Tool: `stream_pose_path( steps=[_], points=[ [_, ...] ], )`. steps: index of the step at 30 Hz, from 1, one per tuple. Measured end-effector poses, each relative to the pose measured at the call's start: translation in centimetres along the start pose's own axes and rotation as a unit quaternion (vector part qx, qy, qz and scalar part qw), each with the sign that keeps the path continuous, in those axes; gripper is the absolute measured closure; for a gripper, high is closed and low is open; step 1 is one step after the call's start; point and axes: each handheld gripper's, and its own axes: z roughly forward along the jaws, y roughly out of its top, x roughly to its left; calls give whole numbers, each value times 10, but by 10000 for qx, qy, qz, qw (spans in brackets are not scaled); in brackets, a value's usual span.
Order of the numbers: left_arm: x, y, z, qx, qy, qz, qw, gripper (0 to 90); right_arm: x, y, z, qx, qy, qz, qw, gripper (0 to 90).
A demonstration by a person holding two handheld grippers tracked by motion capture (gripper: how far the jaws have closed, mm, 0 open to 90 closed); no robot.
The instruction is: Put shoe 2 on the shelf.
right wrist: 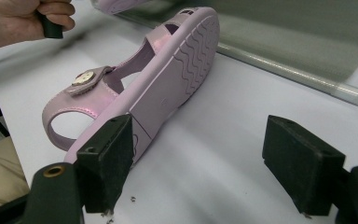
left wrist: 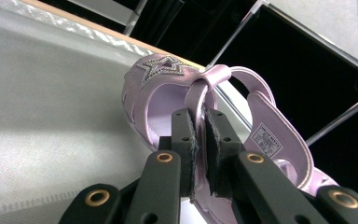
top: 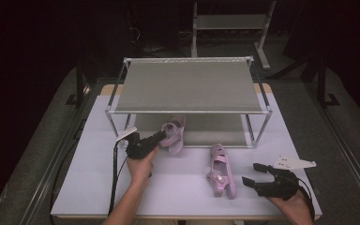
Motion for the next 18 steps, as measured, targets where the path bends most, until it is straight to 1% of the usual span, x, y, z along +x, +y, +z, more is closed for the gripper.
stream_pose_path(
  steps=[3, 5, 8, 10, 11, 13, 15, 17, 18],
  points=[
    [2, 0, 2, -47, 23, -14, 10000, 833, 0, 0, 0, 2, 8, -2, 10000, 242],
    [3, 0, 4, -75, 50, 13, 10000, 834, 0, 0, 1, 6, 13, -1, 10000, 242],
    [4, 0, 6, -60, 69, 3, 10000, 833, 0, 0, 1, 10, 15, -2, 10000, 242],
    [-1, 3, 10, 34, 116, 226, 9997, 833, 0, 0, 1, 17, 18, 0, 10000, 242],
    [-2, 7, 14, -24, 79, 222, 9997, 832, -1, 0, 2, 31, 28, -3, 10000, 242],
    [-2, 8, 15, -37, 67, 192, 9998, 834, -1, 0, 2, 23, 27, 2, 10000, 242],
    [-2, 11, 20, 26, 122, 284, 9995, 834, 0, 0, 1, 0, 20, -7, 10000, 243],
    [-3, 13, 24, -9, 124, 316, 9994, 833, 0, 0, 0, -12, 20, 33, 10000, 242],
    [-2, 14, 27, -13, 159, 295, 9994, 833, -1, -1, -1, -8, 16, 4, 10000, 242]
  ],
)
